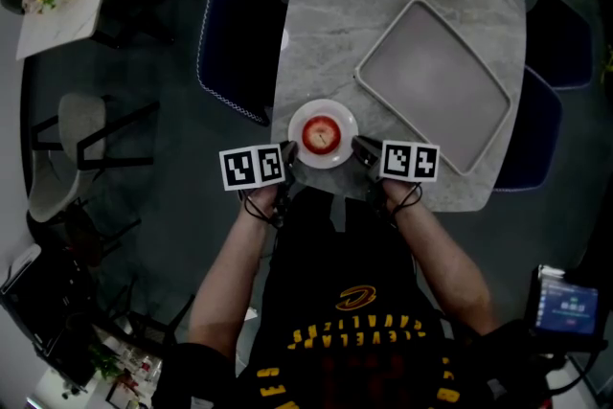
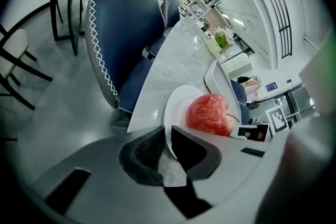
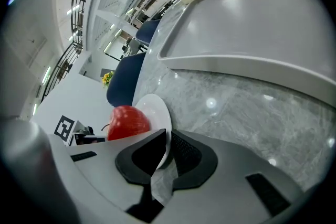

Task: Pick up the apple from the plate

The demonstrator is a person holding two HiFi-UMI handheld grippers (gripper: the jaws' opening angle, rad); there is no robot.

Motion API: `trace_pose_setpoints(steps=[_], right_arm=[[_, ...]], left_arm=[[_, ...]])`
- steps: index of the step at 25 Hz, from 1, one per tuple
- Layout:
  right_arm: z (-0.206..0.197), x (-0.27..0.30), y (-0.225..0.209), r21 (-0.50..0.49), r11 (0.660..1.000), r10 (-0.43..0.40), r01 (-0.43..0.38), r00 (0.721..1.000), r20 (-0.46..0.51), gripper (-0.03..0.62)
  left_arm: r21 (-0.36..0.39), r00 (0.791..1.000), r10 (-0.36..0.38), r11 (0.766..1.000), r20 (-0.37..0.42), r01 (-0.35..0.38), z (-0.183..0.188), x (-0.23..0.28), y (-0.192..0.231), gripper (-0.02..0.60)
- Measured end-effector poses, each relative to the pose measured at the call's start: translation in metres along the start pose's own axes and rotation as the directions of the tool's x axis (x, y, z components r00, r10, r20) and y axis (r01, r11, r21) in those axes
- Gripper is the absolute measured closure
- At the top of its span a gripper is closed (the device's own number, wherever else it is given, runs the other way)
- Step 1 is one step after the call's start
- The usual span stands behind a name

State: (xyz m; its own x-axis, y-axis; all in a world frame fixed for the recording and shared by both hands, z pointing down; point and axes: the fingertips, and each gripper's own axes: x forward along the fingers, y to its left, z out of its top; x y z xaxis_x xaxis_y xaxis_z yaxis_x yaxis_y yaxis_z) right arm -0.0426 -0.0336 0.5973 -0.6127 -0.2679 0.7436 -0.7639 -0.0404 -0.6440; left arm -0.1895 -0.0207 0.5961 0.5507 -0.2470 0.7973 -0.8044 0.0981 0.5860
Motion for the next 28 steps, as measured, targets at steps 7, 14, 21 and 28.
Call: trace_pose_setpoints(steps=[7, 14, 21, 28], right_arm=[[-0.001, 0.002, 0.001, -0.018, 1.0, 0.009, -0.009, 1.0, -0.002, 0.554], [-0.001, 0.003, -0.001, -0.078, 0.997, -0.008, 0.006, 1.0, -0.016, 0.553], [0.009, -0.007, -0.01, -0.117, 0.992, -0.05, 0.052, 0.998, 0.025, 0.551], [0.035, -0.051, 0.006, -0.263, 0.963, -0.016, 0.054, 0.989, 0.144, 0.553]], left_arm=[[-0.004, 1.0, -0.021, 1.0, 0.011, 0.021, 0.0, 0.001, 0.001, 0.538], [-0.001, 0.999, -0.034, 0.999, 0.025, 0.034, 0.0, 0.003, 0.003, 0.532], [0.016, 0.998, -0.024, 1.0, 0.062, 0.023, 0.006, -0.003, 0.005, 0.523], [0.111, 0.959, -0.083, 0.992, 0.273, 0.054, 0.041, -0.049, -0.029, 0.523]])
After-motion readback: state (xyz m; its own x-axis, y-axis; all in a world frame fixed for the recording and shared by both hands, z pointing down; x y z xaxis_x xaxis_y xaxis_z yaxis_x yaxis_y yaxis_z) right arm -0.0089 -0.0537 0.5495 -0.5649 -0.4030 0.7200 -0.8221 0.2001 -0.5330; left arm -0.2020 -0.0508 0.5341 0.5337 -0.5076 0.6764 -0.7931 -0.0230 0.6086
